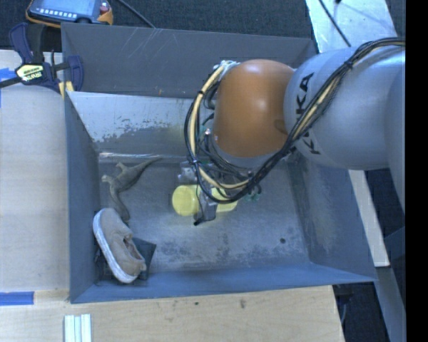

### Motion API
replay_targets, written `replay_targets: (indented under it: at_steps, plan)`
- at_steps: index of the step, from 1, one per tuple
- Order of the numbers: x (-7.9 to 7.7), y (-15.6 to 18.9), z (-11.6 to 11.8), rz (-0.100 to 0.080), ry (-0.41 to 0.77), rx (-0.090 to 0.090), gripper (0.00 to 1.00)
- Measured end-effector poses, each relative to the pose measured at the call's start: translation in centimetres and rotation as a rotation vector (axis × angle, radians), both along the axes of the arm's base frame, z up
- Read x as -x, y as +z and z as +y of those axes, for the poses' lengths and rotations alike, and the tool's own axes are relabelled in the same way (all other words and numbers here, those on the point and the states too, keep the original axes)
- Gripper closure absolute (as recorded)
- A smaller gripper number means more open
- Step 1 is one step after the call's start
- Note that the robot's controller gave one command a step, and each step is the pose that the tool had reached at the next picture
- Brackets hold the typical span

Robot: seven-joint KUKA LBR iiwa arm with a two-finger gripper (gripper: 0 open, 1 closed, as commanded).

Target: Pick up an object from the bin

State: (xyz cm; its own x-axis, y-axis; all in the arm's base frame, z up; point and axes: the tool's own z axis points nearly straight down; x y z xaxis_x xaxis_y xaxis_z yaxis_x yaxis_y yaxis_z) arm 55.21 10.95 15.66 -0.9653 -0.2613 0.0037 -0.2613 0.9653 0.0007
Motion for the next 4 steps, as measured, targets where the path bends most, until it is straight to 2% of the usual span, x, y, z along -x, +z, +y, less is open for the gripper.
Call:
replay_targets:
  at_steps: [1, 2, 3, 4]
  plan:
    - [1.0, -2.0, 0.8, -0.019, 0.001, -0.003, 1.00]
    - [0.5, 0.5, 0.4, 0.003, 0.005, 0.001, 1.00]
    - [0.1, -1.6, 0.9, -0.019, 0.025, -0.003, 1.00]
    - [0.3, 1.1, 0.8, 0.003, 0.019, 0.001, 1.00]
